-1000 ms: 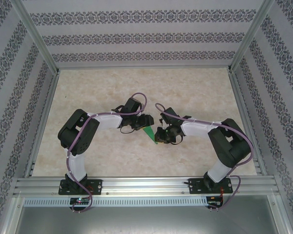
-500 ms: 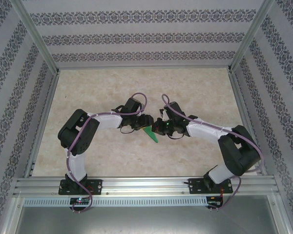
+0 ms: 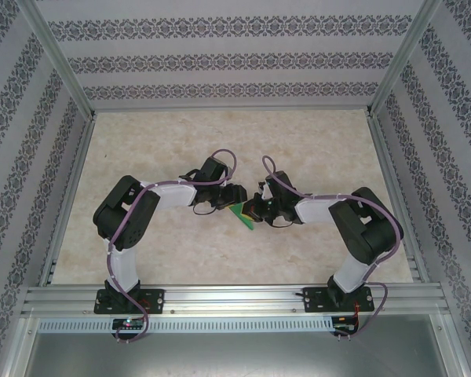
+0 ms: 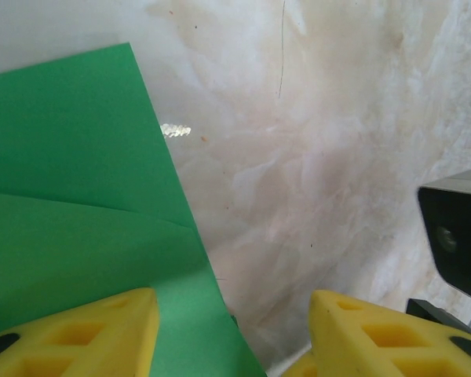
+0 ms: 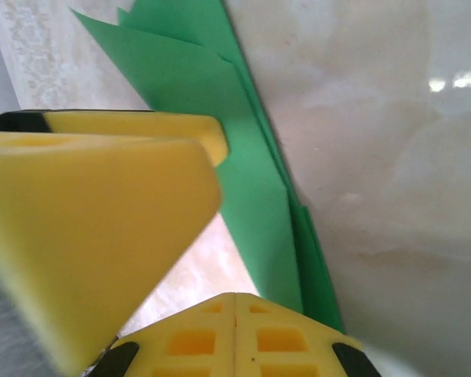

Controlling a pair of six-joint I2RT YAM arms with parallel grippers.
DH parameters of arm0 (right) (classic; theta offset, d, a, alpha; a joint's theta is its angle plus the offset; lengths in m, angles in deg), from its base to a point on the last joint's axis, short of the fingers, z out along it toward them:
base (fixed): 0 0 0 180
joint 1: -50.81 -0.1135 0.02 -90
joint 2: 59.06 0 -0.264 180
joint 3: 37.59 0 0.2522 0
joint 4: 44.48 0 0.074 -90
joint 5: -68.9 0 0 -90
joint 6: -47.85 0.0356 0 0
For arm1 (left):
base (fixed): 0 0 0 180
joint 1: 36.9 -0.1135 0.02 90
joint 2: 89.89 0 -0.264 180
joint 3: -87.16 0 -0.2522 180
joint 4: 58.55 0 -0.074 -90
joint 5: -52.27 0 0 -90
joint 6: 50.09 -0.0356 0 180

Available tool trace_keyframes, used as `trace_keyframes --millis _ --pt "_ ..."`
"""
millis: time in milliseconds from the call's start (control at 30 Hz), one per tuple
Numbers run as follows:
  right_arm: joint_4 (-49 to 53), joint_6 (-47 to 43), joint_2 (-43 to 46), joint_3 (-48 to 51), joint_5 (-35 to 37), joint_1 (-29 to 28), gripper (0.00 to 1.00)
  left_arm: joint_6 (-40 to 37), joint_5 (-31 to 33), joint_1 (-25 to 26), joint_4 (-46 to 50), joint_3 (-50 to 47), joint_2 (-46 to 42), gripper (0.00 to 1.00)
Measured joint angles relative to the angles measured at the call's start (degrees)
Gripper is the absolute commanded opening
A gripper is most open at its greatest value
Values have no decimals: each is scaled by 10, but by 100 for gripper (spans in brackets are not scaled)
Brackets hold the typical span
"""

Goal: Fold a paper plane with a square sheet of paper (pick it up from the middle)
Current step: Fold the wing for the fifth time at the center of the table.

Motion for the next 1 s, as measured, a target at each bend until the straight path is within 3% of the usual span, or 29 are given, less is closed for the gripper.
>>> trace_keyframes --millis 500,1000 --pt "-25 -24 -26 19 -29 7 3 0 0 0 1 0 0 55" --pt "159 -125 16 -17 21 -17 5 0 -1 1 10 3 0 54"
